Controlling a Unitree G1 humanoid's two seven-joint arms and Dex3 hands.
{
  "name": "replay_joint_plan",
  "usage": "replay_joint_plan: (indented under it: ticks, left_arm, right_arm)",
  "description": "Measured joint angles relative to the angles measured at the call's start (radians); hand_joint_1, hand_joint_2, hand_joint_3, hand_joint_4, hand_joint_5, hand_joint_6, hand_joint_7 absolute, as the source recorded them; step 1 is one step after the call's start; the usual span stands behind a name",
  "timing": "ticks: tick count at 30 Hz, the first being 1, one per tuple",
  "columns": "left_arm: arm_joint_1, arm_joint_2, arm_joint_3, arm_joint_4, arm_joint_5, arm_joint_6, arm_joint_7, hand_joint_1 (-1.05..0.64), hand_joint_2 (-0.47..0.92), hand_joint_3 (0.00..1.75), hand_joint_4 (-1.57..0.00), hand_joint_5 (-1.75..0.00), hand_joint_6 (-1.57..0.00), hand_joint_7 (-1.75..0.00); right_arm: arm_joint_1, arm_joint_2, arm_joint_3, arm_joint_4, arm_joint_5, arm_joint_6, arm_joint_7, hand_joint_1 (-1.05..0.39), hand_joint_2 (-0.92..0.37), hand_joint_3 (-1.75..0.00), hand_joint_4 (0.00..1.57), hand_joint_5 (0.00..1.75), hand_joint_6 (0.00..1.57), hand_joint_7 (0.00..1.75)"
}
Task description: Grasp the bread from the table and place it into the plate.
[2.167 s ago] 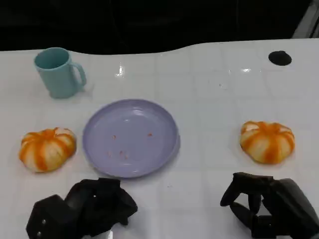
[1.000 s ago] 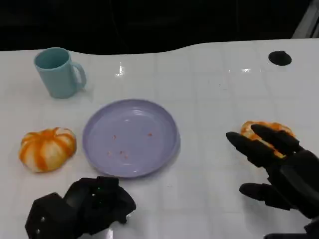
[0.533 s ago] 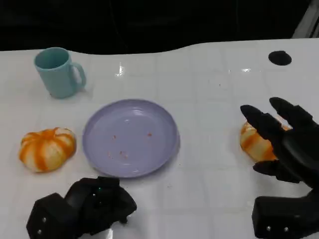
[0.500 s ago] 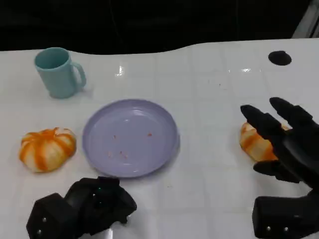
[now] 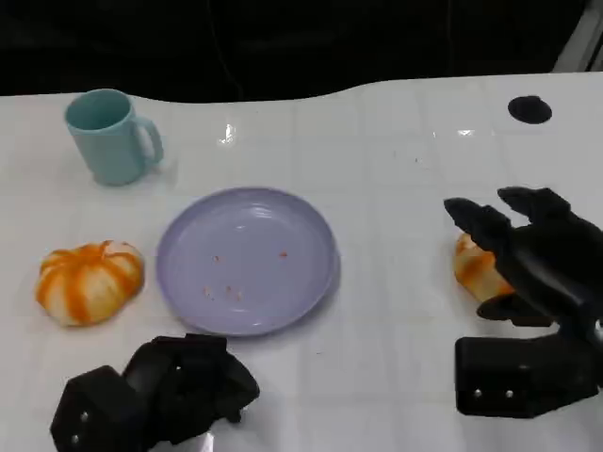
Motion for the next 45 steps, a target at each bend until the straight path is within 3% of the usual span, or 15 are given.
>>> replay_joint_plan:
  ticks: [20,22,26,34,35,36,37,39,41,43,44,45]
  left_arm:
    - [0.006,-0.001,0.0,-0.008,0.003,-0.004,0.0,-1.04,0.87,0.0,-0.86,-1.56,-1.26,-0.83]
    - [0.006,-0.001,0.0,-0.009,0.003,-0.004,0.0,-1.05,0.87,0.0,-0.86,-1.57,-1.26,-0.83]
    - [0.008,-0.001,0.0,-0.015,0.003,-0.004,0.002,-1.04,0.86,0.0,-0.85,-1.56,-1.26,-0.83]
    - [0.015,-0.001,0.0,-0.023,0.004,-0.004,0.007,-1.05,0.87,0.0,-0.86,-1.57,-1.26,-0.84]
    - [0.016,-0.001,0.0,-0.024,0.004,-0.003,0.007,-1.05,0.87,0.0,-0.86,-1.57,-1.26,-0.84]
    - [0.017,-0.001,0.0,-0.025,0.004,-0.002,0.007,-1.05,0.87,0.0,-0.86,-1.57,-1.26,-0.84]
    - [0.018,-0.001,0.0,-0.025,0.004,-0.002,0.008,-1.05,0.87,0.0,-0.86,-1.57,-1.26,-0.84]
    - [0.02,-0.002,-0.001,-0.025,0.005,-0.001,0.008,-1.05,0.87,0.0,-0.85,-1.56,-1.25,-0.84]
    - [0.023,-0.002,-0.001,-0.026,0.005,-0.001,0.008,-1.05,0.87,0.0,-0.86,-1.56,-1.25,-0.84]
    - [0.024,-0.002,-0.001,-0.027,0.005,-0.001,0.008,-1.05,0.87,0.01,-0.86,-1.56,-1.25,-0.84]
    - [0.024,-0.003,-0.001,-0.027,0.005,-0.001,0.008,-1.05,0.87,0.01,-0.86,-1.56,-1.25,-0.84]
    - [0.024,-0.003,-0.001,-0.028,0.005,-0.001,0.008,-1.05,0.87,0.01,-0.86,-1.56,-1.25,-0.84]
  right_arm:
    - [-0.123,0.016,0.058,0.28,0.023,0.052,-0.014,-0.37,-0.78,-0.01,0.07,0.3,0.3,0.01]
    - [-0.129,0.016,0.067,0.3,0.023,0.054,-0.018,-0.37,-0.79,0.0,0.18,0.24,0.37,0.02]
    - [-0.158,0.018,0.097,0.36,0.021,0.059,-0.027,-0.37,-0.85,0.0,0.6,0.12,0.67,0.04]
    - [-0.244,0.026,0.135,0.518,0.035,0.009,-0.121,-0.23,-0.88,0.0,0.97,0.12,0.94,0.07]
    - [-0.249,0.027,0.136,0.536,0.043,-0.008,-0.139,-0.19,-0.87,0.0,1.07,0.17,1.01,0.1]
    - [-0.254,0.028,0.136,0.555,0.052,-0.025,-0.158,-0.17,-0.86,0.0,1.1,0.38,1.09,0.1]
    - [-0.26,0.029,0.136,0.576,0.063,-0.042,-0.178,-0.15,-0.85,0.0,1.03,0.84,1.18,0.09]
    - [-0.278,0.031,0.144,0.625,0.065,-0.081,-0.237,-0.12,-0.86,-0.01,0.95,1.42,1.32,0.11]
    - [-0.298,0.032,0.162,0.673,0.063,-0.113,-0.296,-0.11,-0.88,-0.01,0.91,1.61,1.38,0.16]
    - [-0.32,0.034,0.173,0.72,0.062,-0.142,-0.344,-0.1,-0.9,-0.01,0.86,1.72,1.04,0.93]
    - [-0.327,0.034,0.181,0.74,0.061,-0.152,-0.366,-0.09,-0.9,-0.01,0.85,1.73,0.92,1.19]
    - [-0.333,0.037,0.189,0.762,0.06,-0.159,-0.395,-0.09,-0.89,-0.01,0.86,1.74,0.87,1.3]
